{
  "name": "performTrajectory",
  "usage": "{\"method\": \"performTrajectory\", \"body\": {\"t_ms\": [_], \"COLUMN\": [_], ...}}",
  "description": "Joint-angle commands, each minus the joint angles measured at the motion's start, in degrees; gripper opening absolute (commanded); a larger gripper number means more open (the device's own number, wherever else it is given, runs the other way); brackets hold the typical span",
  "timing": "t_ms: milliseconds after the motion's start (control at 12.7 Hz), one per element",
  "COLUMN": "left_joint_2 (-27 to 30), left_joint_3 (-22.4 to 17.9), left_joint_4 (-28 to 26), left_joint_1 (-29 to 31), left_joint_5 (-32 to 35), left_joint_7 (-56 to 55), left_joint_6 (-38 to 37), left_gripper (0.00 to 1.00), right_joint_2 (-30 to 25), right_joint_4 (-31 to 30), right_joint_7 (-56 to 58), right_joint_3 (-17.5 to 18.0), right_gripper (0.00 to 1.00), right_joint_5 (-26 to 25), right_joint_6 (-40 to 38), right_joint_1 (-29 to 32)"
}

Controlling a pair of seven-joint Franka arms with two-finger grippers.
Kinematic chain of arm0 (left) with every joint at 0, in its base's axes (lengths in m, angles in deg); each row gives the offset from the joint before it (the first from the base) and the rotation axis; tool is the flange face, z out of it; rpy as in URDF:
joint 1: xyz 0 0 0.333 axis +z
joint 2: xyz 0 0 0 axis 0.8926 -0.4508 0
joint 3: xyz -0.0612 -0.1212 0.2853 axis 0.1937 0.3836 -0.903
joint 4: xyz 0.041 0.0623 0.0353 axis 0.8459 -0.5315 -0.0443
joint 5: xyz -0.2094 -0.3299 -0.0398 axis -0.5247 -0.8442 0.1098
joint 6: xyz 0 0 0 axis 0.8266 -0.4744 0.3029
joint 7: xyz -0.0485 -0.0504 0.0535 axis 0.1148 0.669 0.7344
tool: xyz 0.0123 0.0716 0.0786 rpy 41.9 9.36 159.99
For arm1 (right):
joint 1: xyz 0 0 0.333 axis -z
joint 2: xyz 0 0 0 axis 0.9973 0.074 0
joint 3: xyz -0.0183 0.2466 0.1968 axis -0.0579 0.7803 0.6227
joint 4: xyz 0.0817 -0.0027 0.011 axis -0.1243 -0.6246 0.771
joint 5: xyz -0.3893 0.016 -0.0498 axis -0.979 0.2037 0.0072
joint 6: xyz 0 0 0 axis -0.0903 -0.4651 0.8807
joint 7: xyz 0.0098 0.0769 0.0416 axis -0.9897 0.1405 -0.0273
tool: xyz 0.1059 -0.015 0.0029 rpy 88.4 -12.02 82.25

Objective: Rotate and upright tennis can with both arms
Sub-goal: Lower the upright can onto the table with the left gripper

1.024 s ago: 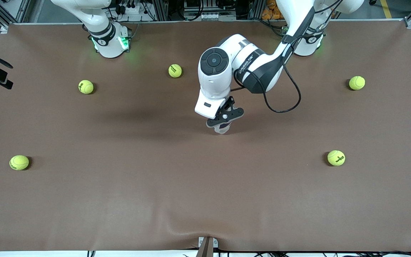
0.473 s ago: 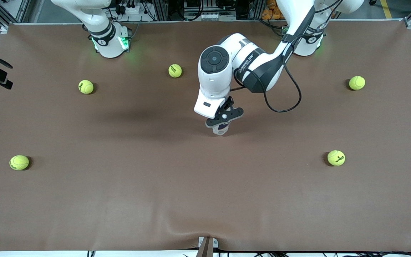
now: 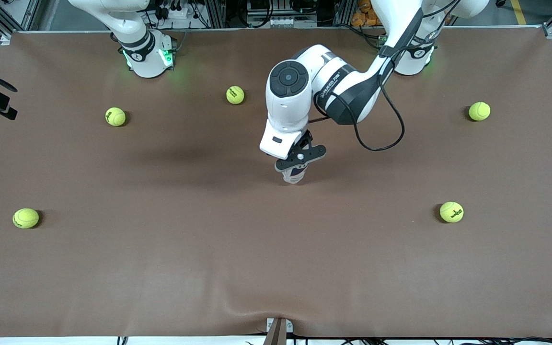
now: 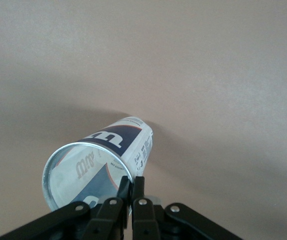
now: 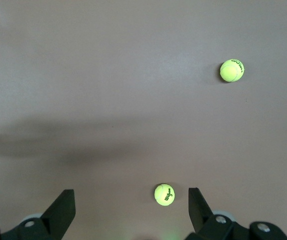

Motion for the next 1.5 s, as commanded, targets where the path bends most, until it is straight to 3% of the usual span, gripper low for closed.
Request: {"method": "performTrajectory", "body": {"t_ms": [0,315,788,945,1260,1339,1418], "left_joint_2": [-3.15,-6.68,-7.39,-7.21,-6.77,-6.69,-6.69], "left_joint_3": [-0.46,-3.36,-4.24,-4.33,-4.33,-4.33,-4.33], "left_joint_4": [3.74,6.65,7.01,7.01,6.83,6.66,6.74], "left_joint_1": [-2.77,-6.38,-8.32,-8.32,-8.49,-8.58,-8.58], "left_joint_5": [1.79,1.97,1.88,1.88,2.06,2.23,2.23], "left_joint_7": [-2.66,-3.64,-3.55,-3.55,-3.46,-3.29,-3.29], "left_joint_6": [-0.16,-0.16,1.94,2.12,2.12,2.12,2.12], "left_gripper": [0.0,0.0,0.01,0.18,0.91,1.0,1.0], "right_joint_2": [0.56,0.56,0.56,0.56,0.56,0.56,0.56], "right_joint_4": [0.96,0.96,0.96,0.96,0.96,0.96,0.96], "right_joint_7": [0.62,0.62,0.62,0.62,0.62,0.62,0.62], "right_joint_3": [0.61,0.61,0.61,0.61,0.61,0.61,0.61], "right_gripper": [1.0,1.0,1.0,1.0,1.0,1.0,1.0], "right_joint_5": [-0.95,-0.95,-0.95,-0.95,-0.95,-0.86,-0.86], "right_joint_6": [-0.11,-0.11,-0.11,-0.11,-0.11,-0.11,-0.11], "right_joint_1": [0.85,0.85,0.85,0.85,0.85,0.85,0.85]}}
